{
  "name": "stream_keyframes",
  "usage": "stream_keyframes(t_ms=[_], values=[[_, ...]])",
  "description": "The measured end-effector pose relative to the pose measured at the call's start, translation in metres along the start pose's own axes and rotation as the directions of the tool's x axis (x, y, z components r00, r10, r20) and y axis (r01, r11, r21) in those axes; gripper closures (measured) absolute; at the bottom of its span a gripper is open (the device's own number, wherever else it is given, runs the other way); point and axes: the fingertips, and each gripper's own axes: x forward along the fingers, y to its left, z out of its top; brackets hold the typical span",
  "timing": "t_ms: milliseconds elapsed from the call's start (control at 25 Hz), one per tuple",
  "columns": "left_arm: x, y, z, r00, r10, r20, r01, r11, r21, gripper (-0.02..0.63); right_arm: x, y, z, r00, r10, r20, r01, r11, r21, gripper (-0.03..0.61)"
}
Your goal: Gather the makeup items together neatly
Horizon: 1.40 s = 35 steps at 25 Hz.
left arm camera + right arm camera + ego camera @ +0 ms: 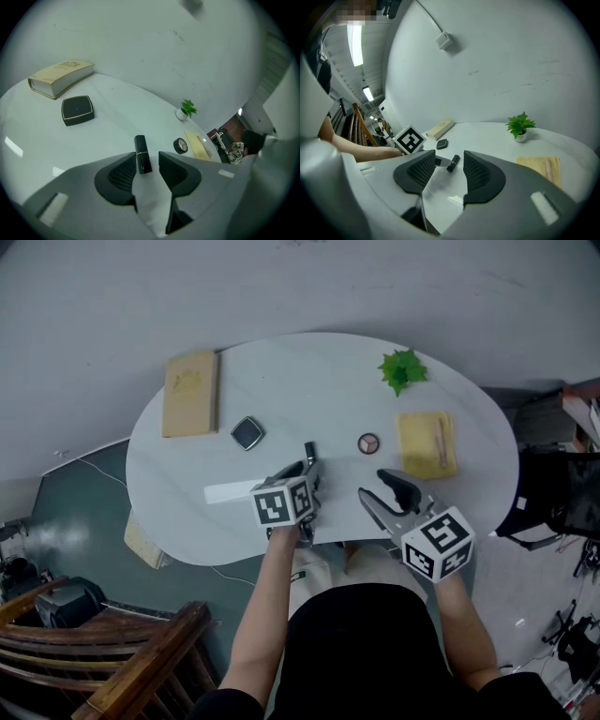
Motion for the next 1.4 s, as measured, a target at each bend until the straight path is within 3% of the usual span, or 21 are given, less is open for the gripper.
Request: stream_keyframes(t_ms=[560,840,1040,1400], values=[[-0.064,-0.015,0.012,0.992,-0.031,0.120,0.026,0.999,0.043,0.468,0.017,-0.020,-0.001,0.995,-0.092,-0.032,0.086,0.985,-0.146,0.390],[-0.091,-0.025,0.009,0.987,-0.049,0.151,0.039,0.997,0.068,0.468,0.028,-0.039,-0.017,0.983,-0.180,-0.045,0.170,0.972,-0.163,0.390],[-0.107,-0.039,0.009,0.975,-0.109,0.195,0.092,0.991,0.092,0.476,0.041,-0.053,-0.031,0.975,-0.212,-0.061,0.200,0.967,-0.156,0.390],[-0.114,-0.044,0.004,0.964,-0.135,0.228,0.112,0.987,0.112,0.476,0.067,-0.085,-0.050,0.962,-0.253,-0.102,0.235,0.958,-0.161,0.376]])
